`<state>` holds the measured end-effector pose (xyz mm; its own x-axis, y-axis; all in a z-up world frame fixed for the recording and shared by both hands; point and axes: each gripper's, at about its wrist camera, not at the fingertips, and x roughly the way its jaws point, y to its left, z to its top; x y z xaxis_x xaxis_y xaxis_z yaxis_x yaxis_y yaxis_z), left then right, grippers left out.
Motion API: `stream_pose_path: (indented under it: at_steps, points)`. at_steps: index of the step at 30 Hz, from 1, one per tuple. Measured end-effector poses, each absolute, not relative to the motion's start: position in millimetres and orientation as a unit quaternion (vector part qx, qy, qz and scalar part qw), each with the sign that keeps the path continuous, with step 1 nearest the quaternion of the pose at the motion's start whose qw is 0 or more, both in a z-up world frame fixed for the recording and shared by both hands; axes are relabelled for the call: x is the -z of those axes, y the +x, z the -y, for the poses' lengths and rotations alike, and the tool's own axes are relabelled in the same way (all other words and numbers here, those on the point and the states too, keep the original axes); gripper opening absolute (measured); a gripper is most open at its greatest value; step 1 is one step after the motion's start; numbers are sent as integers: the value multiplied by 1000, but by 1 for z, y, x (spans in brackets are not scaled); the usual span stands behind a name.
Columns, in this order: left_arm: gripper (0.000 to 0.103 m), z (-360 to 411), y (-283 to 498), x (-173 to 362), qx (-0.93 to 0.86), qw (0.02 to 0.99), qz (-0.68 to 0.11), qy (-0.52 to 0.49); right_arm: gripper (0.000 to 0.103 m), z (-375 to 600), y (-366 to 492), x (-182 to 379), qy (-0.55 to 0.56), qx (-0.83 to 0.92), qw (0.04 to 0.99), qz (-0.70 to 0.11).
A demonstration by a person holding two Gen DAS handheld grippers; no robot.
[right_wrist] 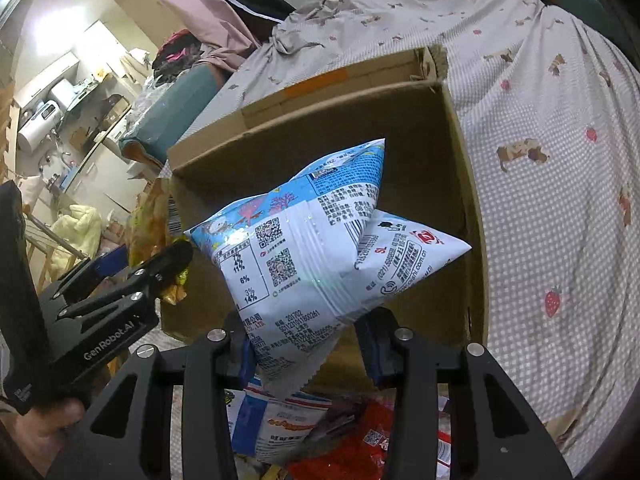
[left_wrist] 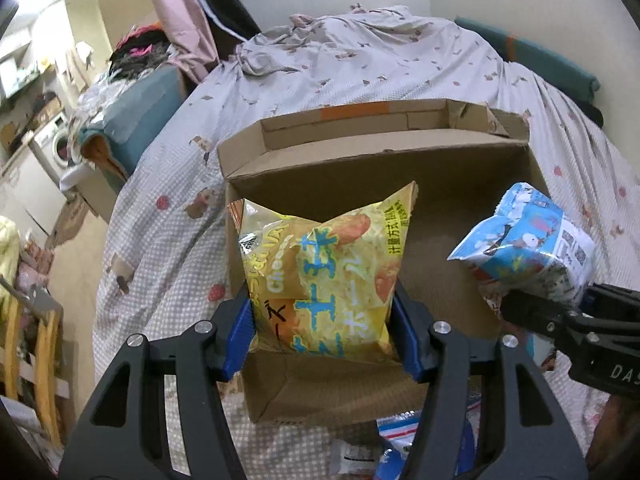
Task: Organize snacks
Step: 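Carry both bags over the box and open both tools to drop them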
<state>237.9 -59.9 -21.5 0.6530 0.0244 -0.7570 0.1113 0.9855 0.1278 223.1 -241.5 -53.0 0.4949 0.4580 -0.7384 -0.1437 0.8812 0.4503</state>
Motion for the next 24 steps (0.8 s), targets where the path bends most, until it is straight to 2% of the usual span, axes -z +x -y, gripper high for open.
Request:
stream_pose_path:
  at_steps: [20,24]
  points:
    - [61,59,236,34,35,900,-427,81,47,247,234,68,196,-175,834,-485]
    - [69,56,235,33,38,901,-426,69,47,246,233,65,193,-177,837,-481]
